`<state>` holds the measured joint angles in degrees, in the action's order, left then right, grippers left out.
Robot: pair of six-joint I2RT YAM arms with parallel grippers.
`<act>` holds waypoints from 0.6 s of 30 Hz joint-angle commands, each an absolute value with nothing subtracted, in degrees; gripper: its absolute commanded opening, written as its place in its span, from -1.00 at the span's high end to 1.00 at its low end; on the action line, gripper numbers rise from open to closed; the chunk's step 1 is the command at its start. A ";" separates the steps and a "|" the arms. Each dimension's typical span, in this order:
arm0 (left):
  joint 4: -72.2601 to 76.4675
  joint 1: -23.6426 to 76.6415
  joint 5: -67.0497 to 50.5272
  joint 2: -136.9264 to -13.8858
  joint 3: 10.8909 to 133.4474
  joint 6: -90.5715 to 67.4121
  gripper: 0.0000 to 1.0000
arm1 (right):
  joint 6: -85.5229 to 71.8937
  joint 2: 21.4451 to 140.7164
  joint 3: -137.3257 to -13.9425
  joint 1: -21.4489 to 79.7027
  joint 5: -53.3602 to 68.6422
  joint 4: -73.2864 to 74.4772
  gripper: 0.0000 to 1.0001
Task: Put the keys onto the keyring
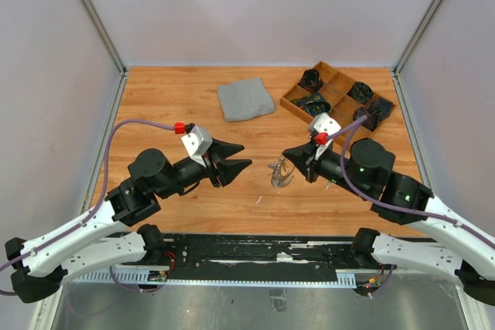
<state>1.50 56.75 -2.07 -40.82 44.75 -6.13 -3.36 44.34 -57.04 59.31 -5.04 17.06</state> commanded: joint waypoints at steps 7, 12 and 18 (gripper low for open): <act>8.65 56.43 -17.52 -45.60 50.46 -2.27 0.11 | 4.82 42.65 -65.82 58.91 3.56 18.56 0.99; 9.15 56.43 -21.24 -48.13 52.17 -2.34 0.24 | 4.35 42.47 -66.81 58.91 3.69 17.57 0.99; 13.61 56.59 -21.61 -48.72 50.81 -6.83 0.04 | 1.51 43.32 -68.10 58.89 -0.93 17.57 0.99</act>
<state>8.29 56.75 -20.10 -48.88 50.54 -3.79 3.03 43.46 -65.56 59.11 2.09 18.92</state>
